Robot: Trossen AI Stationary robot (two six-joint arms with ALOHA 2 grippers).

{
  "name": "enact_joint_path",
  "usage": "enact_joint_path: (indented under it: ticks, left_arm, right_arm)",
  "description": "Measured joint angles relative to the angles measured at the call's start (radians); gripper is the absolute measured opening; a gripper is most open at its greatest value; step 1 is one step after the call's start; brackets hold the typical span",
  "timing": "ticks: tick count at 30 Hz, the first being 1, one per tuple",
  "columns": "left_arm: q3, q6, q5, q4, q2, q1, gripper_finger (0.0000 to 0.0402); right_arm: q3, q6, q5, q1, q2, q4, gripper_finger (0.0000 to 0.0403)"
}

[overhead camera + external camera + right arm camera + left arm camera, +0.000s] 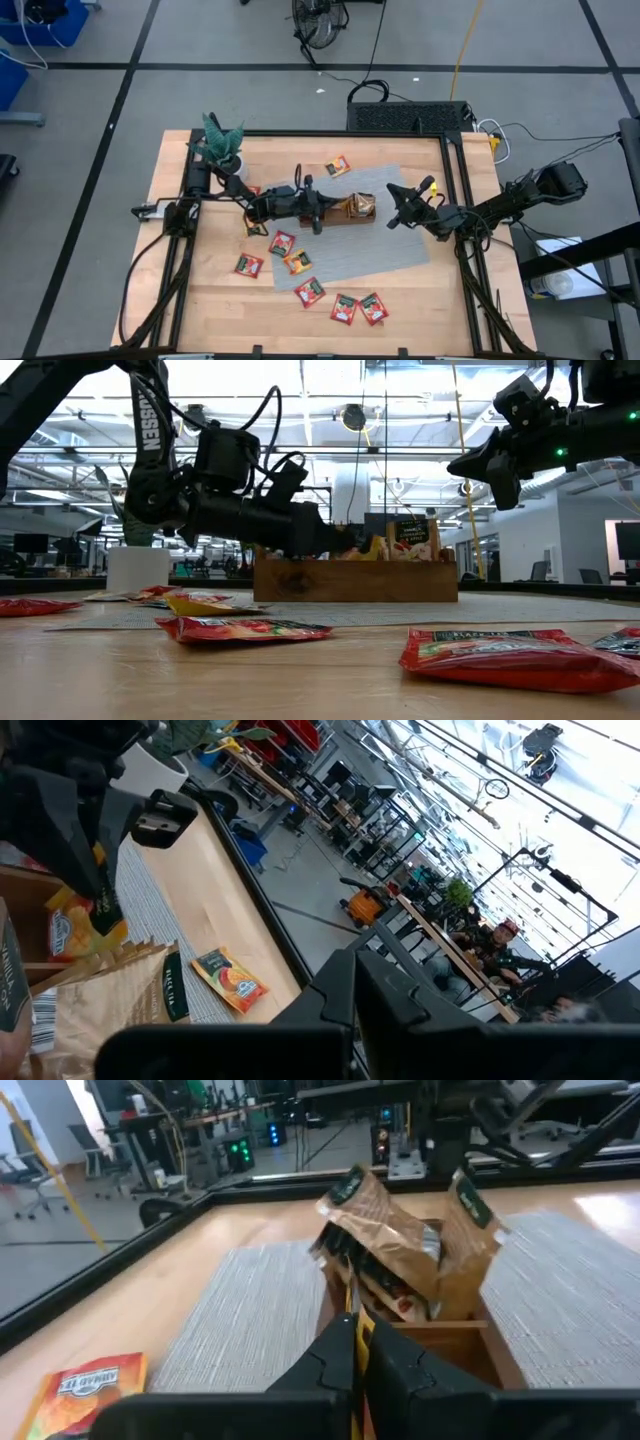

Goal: Pick & Place Tea
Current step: Put the yellow tea into the middle part of the wooden organizer

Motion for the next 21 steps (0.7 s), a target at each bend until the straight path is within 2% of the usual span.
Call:
enact_joint_path:
  ticks: [7,21]
  left_arm:
    - [0.000,-0.026,-0.091,0.001,0.000,0.005,0.0050]
    - [-0.001,0.022,-0.097,0.067,-0.016,-0.013,0.0134]
  right_arm:
    - [0.000,0.000,0.000,0.000,0.000,0.000,0.0000]
    - [0.000,0.000,0.000,0.000,0.000,-0.004,0.0000]
